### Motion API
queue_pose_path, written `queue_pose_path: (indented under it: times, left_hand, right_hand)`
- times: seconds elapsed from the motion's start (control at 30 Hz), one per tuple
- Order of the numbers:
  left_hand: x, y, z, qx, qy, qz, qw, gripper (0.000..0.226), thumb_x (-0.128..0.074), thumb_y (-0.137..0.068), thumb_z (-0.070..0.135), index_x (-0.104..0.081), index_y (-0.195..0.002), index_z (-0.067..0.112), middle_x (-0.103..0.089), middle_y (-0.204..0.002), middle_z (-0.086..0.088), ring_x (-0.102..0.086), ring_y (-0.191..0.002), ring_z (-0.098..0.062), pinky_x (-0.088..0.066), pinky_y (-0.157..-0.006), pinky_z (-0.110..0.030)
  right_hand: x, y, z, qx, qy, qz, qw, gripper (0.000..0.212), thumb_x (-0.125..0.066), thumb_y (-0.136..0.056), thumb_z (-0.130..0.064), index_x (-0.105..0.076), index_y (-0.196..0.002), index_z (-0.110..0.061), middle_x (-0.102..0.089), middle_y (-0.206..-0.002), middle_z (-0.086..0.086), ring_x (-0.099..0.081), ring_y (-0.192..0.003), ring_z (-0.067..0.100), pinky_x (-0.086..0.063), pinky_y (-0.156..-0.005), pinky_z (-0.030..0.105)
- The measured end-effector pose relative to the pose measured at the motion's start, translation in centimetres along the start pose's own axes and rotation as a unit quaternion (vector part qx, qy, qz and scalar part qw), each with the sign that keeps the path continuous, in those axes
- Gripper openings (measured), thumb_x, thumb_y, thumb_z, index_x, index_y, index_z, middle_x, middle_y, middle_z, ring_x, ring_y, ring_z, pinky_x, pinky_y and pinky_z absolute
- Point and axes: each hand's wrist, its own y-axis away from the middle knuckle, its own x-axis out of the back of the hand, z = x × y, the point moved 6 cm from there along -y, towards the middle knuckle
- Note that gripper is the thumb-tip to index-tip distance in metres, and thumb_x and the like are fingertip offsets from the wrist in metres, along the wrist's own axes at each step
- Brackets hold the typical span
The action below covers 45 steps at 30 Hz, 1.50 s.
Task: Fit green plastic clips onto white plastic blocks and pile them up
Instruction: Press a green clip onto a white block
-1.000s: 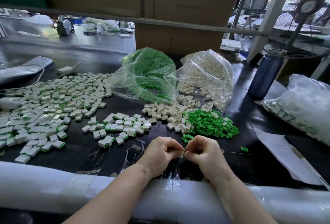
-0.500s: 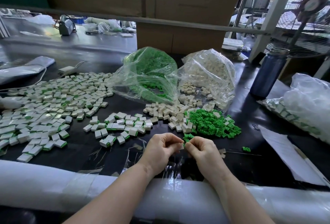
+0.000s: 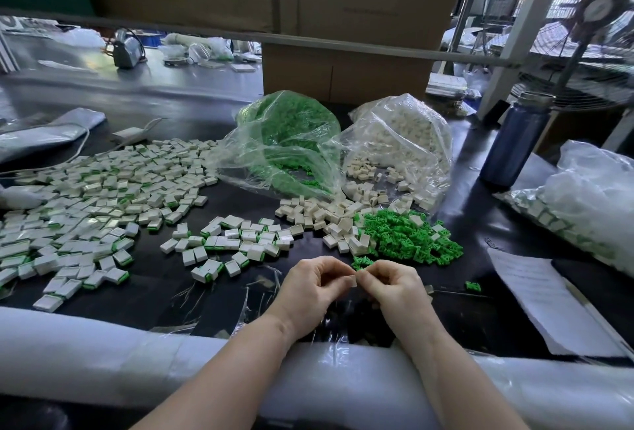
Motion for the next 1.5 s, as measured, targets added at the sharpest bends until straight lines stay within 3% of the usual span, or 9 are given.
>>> queue_pose_path:
  times: [0.2,0.3,0.37,0.5,0.77,1.0,1.17,1.37,1.5]
  left_hand:
    - [-0.18,-0.17,-0.44,-0.002,-0.019,0.001,1.000,0.020,-0.069,-0.082,0.011,-0.063,-0.086,0.029,-0.069,-0.084,-0.004,-0.066,-0.078,-0.018,-0.054,-0.079,-0.027]
    - [0.02,-0.21,-0.51,0.004,-0.010,0.015,1.000,0.015,-0.060,-0.089,0.016,-0.063,-0.083,0.029,-0.069,-0.079,0.005,-0.065,-0.075,-0.005,-0.052,-0.074,-0.018]
    - [0.26,-0.24,-0.45,0.001,-0.040,0.024,0.999,0.015,-0.057,-0.091,0.020,-0.064,-0.082,0.029,-0.069,-0.080,0.009,-0.063,-0.076,0.000,-0.049,-0.073,-0.014]
    - [0.14,-0.18,-0.53,0.005,-0.033,0.007,0.999,0.006,-0.063,-0.087,0.023,-0.069,-0.087,0.023,-0.071,-0.083,0.005,-0.064,-0.079,-0.006,-0.052,-0.077,-0.019]
    - [0.20,-0.24,-0.55,0.020,-0.060,0.009,0.998,0.008,-0.060,-0.090,0.018,-0.069,-0.089,0.020,-0.069,-0.083,0.005,-0.063,-0.078,-0.006,-0.050,-0.078,-0.019]
    - [-0.04,-0.05,-0.26,0.004,-0.106,-0.003,0.994,0.013,-0.062,-0.089,0.018,-0.072,-0.094,0.013,-0.066,-0.078,0.008,-0.058,-0.072,0.001,-0.043,-0.070,-0.006]
    - [-0.35,-0.01,-0.17,-0.009,-0.159,-0.019,0.987,0.014,-0.061,-0.089,0.017,-0.071,-0.097,0.012,-0.064,-0.083,0.005,-0.058,-0.080,-0.006,-0.046,-0.079,-0.018]
    - [-0.26,0.12,0.09,0.000,-0.072,-0.016,0.997,0.011,-0.061,-0.089,0.017,-0.072,-0.092,0.016,-0.067,-0.076,0.013,-0.060,-0.072,0.005,-0.048,-0.073,-0.011]
    - [-0.30,0.15,0.18,0.006,-0.041,-0.003,0.999,0.014,-0.064,-0.087,0.019,-0.071,-0.098,0.014,-0.072,-0.086,0.002,-0.067,-0.081,-0.010,-0.053,-0.080,-0.022]
  right_hand:
    - [0.36,0.15,0.13,-0.006,-0.100,0.015,0.995,0.012,-0.064,-0.083,0.001,-0.067,-0.077,-0.008,-0.064,-0.053,0.000,-0.057,-0.046,0.004,-0.045,-0.045,0.016]
    - [0.51,0.27,0.06,-0.007,-0.127,0.013,0.992,0.016,-0.063,-0.084,0.001,-0.069,-0.074,-0.010,-0.067,-0.056,0.000,-0.058,-0.049,0.005,-0.046,-0.047,0.016]
    - [0.46,0.32,0.06,-0.003,-0.110,0.007,0.994,0.017,-0.064,-0.083,0.001,-0.069,-0.072,-0.011,-0.066,-0.056,0.000,-0.058,-0.051,0.006,-0.047,-0.049,0.017]
    - [0.33,0.15,0.27,-0.011,-0.099,0.023,0.995,0.016,-0.063,-0.084,0.000,-0.068,-0.072,-0.009,-0.063,-0.054,-0.001,-0.056,-0.050,0.005,-0.048,-0.049,0.018]
    - [-0.11,0.31,0.16,-0.013,-0.082,-0.007,0.997,0.016,-0.065,-0.084,-0.006,-0.067,-0.070,-0.012,-0.065,-0.056,-0.001,-0.057,-0.052,0.006,-0.048,-0.051,0.018]
    - [-0.11,0.20,0.45,-0.024,-0.047,-0.010,0.999,0.023,-0.064,-0.084,-0.002,-0.064,-0.064,-0.014,-0.060,-0.049,-0.004,-0.052,-0.047,0.003,-0.045,-0.049,0.018]
    - [-0.24,0.35,0.14,-0.001,0.027,-0.022,0.999,0.025,-0.066,-0.082,-0.003,-0.063,-0.061,-0.017,-0.057,-0.051,-0.005,-0.048,-0.049,0.004,-0.043,-0.053,0.021]
    - [0.32,0.38,0.05,-0.014,-0.080,0.007,0.997,0.014,-0.066,-0.081,0.001,-0.068,-0.068,-0.006,-0.063,-0.050,-0.001,-0.057,-0.047,0.004,-0.046,-0.047,0.015]
    - [0.40,0.34,-0.17,-0.003,-0.099,0.008,0.995,0.010,-0.070,-0.079,-0.002,-0.069,-0.070,-0.005,-0.064,-0.052,0.001,-0.057,-0.048,0.004,-0.045,-0.047,0.015]
